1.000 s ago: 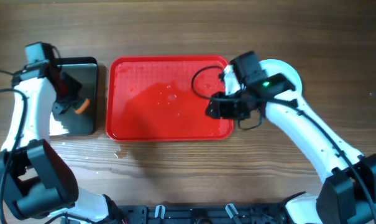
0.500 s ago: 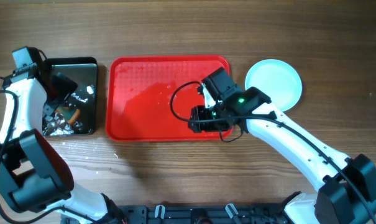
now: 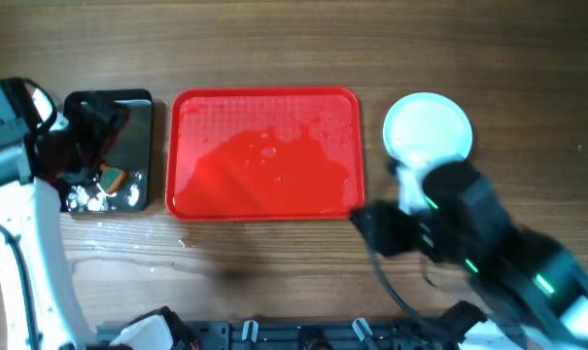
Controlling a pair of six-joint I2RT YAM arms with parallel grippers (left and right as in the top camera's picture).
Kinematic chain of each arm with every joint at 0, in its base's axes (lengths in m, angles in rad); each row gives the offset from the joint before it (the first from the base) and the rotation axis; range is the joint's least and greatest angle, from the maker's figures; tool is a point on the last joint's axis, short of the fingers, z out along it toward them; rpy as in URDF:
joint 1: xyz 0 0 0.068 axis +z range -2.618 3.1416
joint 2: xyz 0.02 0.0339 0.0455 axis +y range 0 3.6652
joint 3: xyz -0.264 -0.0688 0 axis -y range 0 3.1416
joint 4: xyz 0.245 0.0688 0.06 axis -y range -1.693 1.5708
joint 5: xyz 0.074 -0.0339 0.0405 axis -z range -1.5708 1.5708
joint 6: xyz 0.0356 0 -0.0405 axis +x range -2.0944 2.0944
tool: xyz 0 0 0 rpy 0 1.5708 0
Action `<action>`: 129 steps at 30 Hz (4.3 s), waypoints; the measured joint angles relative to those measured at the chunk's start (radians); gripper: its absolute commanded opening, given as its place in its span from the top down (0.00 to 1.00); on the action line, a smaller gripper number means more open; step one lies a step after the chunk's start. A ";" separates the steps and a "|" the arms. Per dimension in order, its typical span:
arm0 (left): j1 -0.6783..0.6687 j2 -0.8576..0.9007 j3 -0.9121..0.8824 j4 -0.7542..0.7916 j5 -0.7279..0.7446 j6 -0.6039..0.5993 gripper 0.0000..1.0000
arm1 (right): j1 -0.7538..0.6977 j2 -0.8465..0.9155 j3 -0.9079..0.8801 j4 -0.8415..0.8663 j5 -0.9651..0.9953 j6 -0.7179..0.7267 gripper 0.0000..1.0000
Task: Clean dirty plates on tray and stack at the side
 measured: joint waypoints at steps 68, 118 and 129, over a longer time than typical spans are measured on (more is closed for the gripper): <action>0.000 -0.025 0.000 -0.111 0.057 0.000 0.00 | -0.515 -0.865 -0.993 1.041 -0.012 -0.270 0.00; 0.000 -0.025 0.000 -0.111 0.057 0.000 0.00 | -0.646 -0.869 -1.127 1.078 0.068 -0.561 0.00; 0.000 -0.025 0.000 -0.111 0.057 0.000 0.00 | -0.646 -0.869 -1.127 1.078 0.068 -0.561 0.00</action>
